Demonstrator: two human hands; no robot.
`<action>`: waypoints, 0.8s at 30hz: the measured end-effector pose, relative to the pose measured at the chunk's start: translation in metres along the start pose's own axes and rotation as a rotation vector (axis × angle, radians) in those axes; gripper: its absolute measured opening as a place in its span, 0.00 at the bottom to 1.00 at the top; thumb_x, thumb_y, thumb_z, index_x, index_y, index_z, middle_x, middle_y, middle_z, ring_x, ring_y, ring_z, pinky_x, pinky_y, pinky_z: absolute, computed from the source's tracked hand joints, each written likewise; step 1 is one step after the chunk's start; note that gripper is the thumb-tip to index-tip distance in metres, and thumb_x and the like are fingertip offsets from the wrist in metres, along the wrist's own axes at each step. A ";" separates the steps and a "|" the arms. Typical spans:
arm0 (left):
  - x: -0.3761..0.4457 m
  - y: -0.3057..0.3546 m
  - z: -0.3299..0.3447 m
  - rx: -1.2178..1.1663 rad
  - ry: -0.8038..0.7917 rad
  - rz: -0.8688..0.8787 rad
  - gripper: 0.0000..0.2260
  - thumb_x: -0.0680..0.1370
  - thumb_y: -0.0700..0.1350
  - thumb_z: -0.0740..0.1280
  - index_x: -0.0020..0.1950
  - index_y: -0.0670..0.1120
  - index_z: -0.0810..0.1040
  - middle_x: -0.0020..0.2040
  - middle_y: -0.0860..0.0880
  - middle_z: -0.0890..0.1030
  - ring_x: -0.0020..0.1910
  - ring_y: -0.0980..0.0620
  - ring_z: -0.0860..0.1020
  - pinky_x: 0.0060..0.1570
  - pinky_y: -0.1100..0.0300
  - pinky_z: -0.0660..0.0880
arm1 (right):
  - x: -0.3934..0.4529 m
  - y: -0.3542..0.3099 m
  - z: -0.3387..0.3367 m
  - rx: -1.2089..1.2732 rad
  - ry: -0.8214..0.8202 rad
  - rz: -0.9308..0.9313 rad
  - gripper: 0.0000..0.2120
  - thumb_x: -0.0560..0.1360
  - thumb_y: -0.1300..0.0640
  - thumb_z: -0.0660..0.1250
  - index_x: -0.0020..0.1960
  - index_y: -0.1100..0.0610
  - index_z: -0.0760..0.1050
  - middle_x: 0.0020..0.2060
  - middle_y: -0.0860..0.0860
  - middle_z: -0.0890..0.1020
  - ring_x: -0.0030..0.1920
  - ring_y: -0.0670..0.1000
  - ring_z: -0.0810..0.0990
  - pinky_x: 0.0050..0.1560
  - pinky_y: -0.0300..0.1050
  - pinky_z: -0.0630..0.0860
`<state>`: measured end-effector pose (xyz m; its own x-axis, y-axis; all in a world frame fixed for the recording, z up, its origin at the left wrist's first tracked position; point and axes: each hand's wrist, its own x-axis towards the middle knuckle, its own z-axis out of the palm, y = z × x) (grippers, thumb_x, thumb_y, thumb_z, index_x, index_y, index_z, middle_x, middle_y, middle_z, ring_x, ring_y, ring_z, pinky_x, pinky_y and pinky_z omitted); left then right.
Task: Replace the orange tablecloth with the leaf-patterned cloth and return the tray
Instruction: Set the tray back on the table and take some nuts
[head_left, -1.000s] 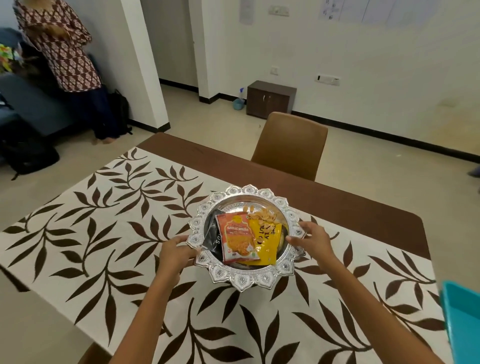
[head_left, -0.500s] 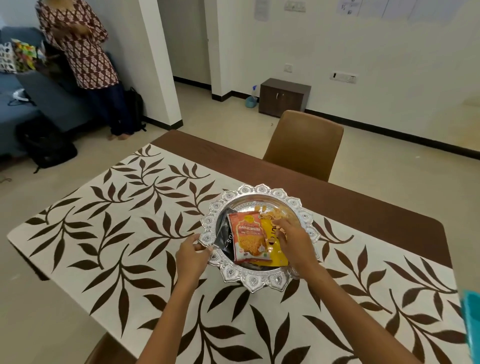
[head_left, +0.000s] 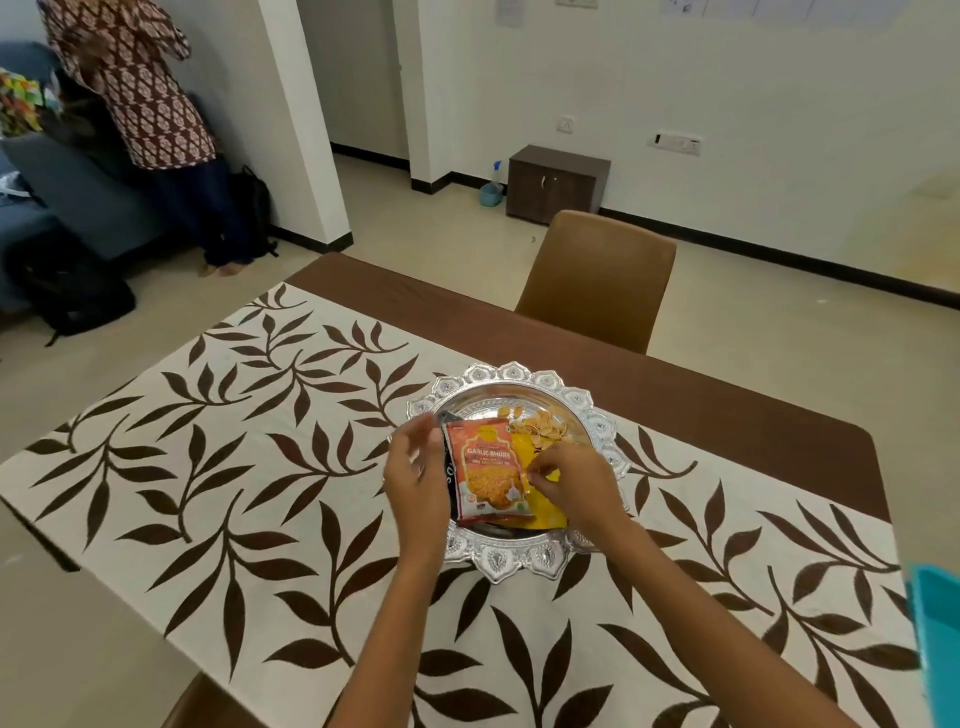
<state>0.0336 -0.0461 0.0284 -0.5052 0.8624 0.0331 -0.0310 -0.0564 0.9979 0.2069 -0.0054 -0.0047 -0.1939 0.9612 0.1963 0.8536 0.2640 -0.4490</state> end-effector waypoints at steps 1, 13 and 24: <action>-0.002 0.003 0.008 -0.192 -0.043 -0.145 0.09 0.80 0.43 0.62 0.60 0.47 0.74 0.56 0.51 0.79 0.56 0.54 0.78 0.44 0.66 0.75 | 0.002 -0.002 -0.004 0.090 0.050 0.024 0.04 0.72 0.55 0.72 0.45 0.54 0.84 0.41 0.48 0.84 0.41 0.47 0.80 0.39 0.41 0.75; 0.004 -0.001 0.053 -1.014 -0.089 -0.797 0.10 0.80 0.41 0.58 0.50 0.36 0.77 0.48 0.39 0.80 0.49 0.46 0.79 0.52 0.56 0.77 | 0.032 -0.007 -0.044 0.384 0.323 -0.040 0.05 0.70 0.62 0.73 0.44 0.54 0.83 0.40 0.44 0.83 0.38 0.43 0.81 0.38 0.43 0.79; 0.012 -0.005 0.034 -0.967 -0.100 -0.706 0.17 0.82 0.45 0.54 0.59 0.35 0.75 0.58 0.36 0.79 0.59 0.42 0.78 0.59 0.49 0.74 | 0.092 0.016 0.009 -0.163 -0.456 -0.194 0.25 0.76 0.64 0.61 0.72 0.55 0.64 0.74 0.51 0.60 0.73 0.53 0.60 0.68 0.53 0.66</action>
<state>0.0572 -0.0183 0.0257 -0.0483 0.8877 -0.4578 -0.9301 0.1271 0.3446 0.1986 0.0880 -0.0022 -0.5157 0.8428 -0.1541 0.8384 0.4593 -0.2936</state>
